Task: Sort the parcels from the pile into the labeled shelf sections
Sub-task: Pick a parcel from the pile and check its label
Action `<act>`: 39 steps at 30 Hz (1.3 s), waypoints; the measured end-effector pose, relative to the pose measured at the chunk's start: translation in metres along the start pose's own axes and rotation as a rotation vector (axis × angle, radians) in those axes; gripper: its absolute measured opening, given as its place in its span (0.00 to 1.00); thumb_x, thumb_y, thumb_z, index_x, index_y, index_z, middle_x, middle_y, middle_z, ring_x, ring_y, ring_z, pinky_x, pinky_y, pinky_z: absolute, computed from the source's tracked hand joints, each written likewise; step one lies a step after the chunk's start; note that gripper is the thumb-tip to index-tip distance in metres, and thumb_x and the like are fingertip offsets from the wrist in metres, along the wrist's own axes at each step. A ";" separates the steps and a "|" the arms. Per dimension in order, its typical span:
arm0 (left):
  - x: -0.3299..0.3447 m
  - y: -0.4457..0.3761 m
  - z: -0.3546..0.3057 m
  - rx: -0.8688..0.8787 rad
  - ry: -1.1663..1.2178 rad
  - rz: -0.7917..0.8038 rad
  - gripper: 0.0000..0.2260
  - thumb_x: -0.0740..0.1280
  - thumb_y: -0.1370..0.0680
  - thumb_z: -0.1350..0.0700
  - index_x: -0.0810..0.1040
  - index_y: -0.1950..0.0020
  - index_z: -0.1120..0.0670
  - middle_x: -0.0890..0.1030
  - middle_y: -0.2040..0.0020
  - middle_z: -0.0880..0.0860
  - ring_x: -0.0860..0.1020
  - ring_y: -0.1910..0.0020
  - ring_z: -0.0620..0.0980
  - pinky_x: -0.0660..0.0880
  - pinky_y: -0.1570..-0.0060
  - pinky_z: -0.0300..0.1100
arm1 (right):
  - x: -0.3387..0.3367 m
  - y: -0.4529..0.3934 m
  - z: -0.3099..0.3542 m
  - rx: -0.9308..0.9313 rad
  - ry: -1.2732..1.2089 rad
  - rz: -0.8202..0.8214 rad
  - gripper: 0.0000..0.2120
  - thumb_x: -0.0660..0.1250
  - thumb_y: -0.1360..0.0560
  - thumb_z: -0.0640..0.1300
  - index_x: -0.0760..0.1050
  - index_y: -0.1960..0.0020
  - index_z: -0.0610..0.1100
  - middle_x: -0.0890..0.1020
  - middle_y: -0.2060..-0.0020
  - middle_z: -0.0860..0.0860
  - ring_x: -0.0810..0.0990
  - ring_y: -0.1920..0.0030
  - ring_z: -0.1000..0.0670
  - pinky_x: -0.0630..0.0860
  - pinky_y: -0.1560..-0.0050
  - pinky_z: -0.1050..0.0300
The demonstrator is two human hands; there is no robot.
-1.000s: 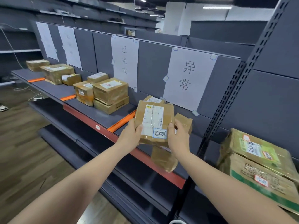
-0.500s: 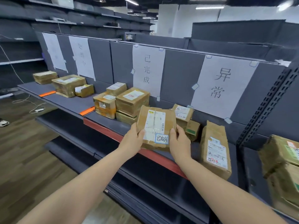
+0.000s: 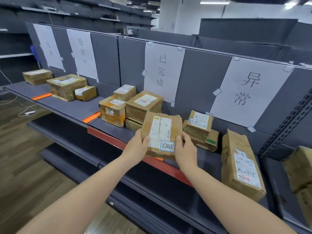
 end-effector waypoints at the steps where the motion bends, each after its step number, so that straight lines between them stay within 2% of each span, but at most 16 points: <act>1: 0.000 -0.008 0.000 0.004 0.007 0.000 0.19 0.54 0.16 0.49 0.60 0.26 0.49 0.75 0.35 0.51 0.76 0.47 0.50 0.74 0.60 0.42 | 0.003 -0.007 0.001 -0.003 -0.004 -0.001 0.18 0.54 0.18 0.51 0.69 0.30 0.50 0.77 0.45 0.56 0.75 0.43 0.53 0.71 0.47 0.57; 4: -0.001 -0.032 -0.004 0.010 0.017 0.004 0.19 0.54 0.17 0.49 0.60 0.25 0.49 0.75 0.33 0.51 0.75 0.42 0.50 0.73 0.48 0.44 | 0.008 -0.030 0.004 -0.004 0.000 -0.011 0.16 0.55 0.18 0.51 0.69 0.32 0.51 0.77 0.48 0.56 0.76 0.42 0.51 0.74 0.42 0.51; 6: -0.002 -0.048 -0.007 0.017 0.022 0.001 0.20 0.54 0.17 0.48 0.59 0.25 0.48 0.75 0.34 0.50 0.76 0.41 0.51 0.76 0.44 0.48 | 0.011 -0.047 0.008 -0.017 0.002 -0.011 0.12 0.54 0.17 0.50 0.71 0.36 0.52 0.76 0.53 0.58 0.77 0.45 0.50 0.74 0.45 0.51; 9: -0.004 -0.070 -0.012 0.027 -0.006 -0.008 0.20 0.54 0.17 0.47 0.59 0.26 0.48 0.76 0.37 0.50 0.78 0.46 0.53 0.78 0.48 0.52 | 0.018 -0.070 0.012 -0.036 0.006 -0.011 0.15 0.54 0.17 0.50 0.70 0.34 0.50 0.76 0.52 0.57 0.77 0.47 0.52 0.71 0.49 0.56; 13: -0.004 -0.092 -0.013 0.017 0.001 -0.007 0.19 0.54 0.17 0.47 0.60 0.27 0.48 0.76 0.37 0.49 0.79 0.47 0.53 0.79 0.50 0.52 | 0.028 -0.093 0.009 -0.019 0.012 -0.010 0.18 0.54 0.18 0.52 0.69 0.30 0.49 0.78 0.48 0.56 0.77 0.46 0.52 0.75 0.45 0.52; 15: -0.005 -0.100 -0.013 0.017 0.002 -0.010 0.18 0.54 0.17 0.47 0.60 0.28 0.49 0.77 0.39 0.49 0.78 0.47 0.53 0.79 0.50 0.51 | 0.031 -0.102 0.010 -0.021 0.000 -0.014 0.18 0.54 0.18 0.52 0.69 0.30 0.49 0.78 0.49 0.55 0.77 0.47 0.52 0.75 0.47 0.53; 17: -0.007 -0.109 -0.016 0.037 0.008 -0.017 0.18 0.54 0.17 0.48 0.61 0.27 0.50 0.76 0.39 0.49 0.77 0.47 0.51 0.78 0.48 0.52 | 0.034 -0.109 0.011 -0.015 -0.014 -0.025 0.18 0.54 0.18 0.51 0.69 0.31 0.49 0.78 0.49 0.55 0.77 0.47 0.52 0.74 0.48 0.53; 19: -0.010 -0.120 -0.019 0.071 0.010 -0.028 0.19 0.55 0.17 0.48 0.61 0.26 0.50 0.75 0.36 0.50 0.75 0.45 0.49 0.76 0.45 0.51 | 0.036 -0.117 0.014 -0.004 -0.023 -0.042 0.19 0.55 0.18 0.52 0.69 0.30 0.49 0.79 0.48 0.55 0.78 0.46 0.51 0.75 0.45 0.52; 22: -0.013 -0.138 -0.018 0.101 0.011 -0.032 0.20 0.55 0.17 0.47 0.61 0.26 0.50 0.75 0.34 0.50 0.75 0.40 0.52 0.76 0.42 0.52 | 0.042 -0.128 0.018 0.012 -0.012 -0.069 0.19 0.55 0.18 0.51 0.69 0.29 0.48 0.78 0.48 0.54 0.77 0.45 0.51 0.75 0.43 0.51; 25: -0.018 -0.156 -0.015 0.110 0.045 -0.009 0.16 0.55 0.17 0.47 0.65 0.31 0.50 0.76 0.37 0.48 0.76 0.43 0.51 0.77 0.44 0.53 | 0.049 -0.138 0.025 0.017 0.001 -0.105 0.18 0.55 0.18 0.51 0.70 0.31 0.49 0.78 0.48 0.54 0.77 0.45 0.50 0.74 0.43 0.51; 28: -0.029 -0.178 -0.016 0.156 0.057 0.020 0.17 0.55 0.17 0.48 0.64 0.29 0.50 0.75 0.39 0.44 0.74 0.43 0.47 0.72 0.44 0.44 | 0.060 -0.150 0.034 0.040 0.006 -0.158 0.18 0.56 0.18 0.52 0.69 0.31 0.48 0.79 0.43 0.50 0.76 0.42 0.48 0.73 0.41 0.50; 31: -0.046 -0.203 -0.018 0.196 0.031 0.054 0.18 0.55 0.17 0.48 0.64 0.28 0.50 0.75 0.37 0.45 0.74 0.38 0.49 0.67 0.47 0.40 | 0.075 -0.161 0.046 0.068 -0.026 -0.194 0.17 0.56 0.18 0.52 0.69 0.33 0.47 0.78 0.46 0.51 0.76 0.49 0.51 0.74 0.47 0.53; 36: -0.078 -0.247 -0.009 0.177 -0.095 0.070 0.20 0.55 0.18 0.43 0.65 0.27 0.47 0.76 0.34 0.49 0.74 0.39 0.53 0.70 0.46 0.45 | 0.105 -0.180 0.061 0.154 -0.068 -0.216 0.13 0.57 0.18 0.49 0.69 0.36 0.45 0.76 0.48 0.51 0.73 0.55 0.53 0.67 0.63 0.63; 39: -0.091 -0.269 -0.003 0.170 -0.139 0.094 0.22 0.54 0.18 0.43 0.63 0.25 0.47 0.75 0.34 0.51 0.74 0.38 0.55 0.71 0.43 0.48 | 0.125 -0.190 0.066 0.209 -0.134 -0.209 0.14 0.58 0.19 0.47 0.70 0.35 0.46 0.76 0.46 0.51 0.74 0.51 0.51 0.69 0.62 0.64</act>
Point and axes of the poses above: each hand's wrist, its own y-axis away from the middle knuckle, its own x-axis out of the palm, z = x × y, the point moved 6 cm from there along -y, towards the middle knuckle
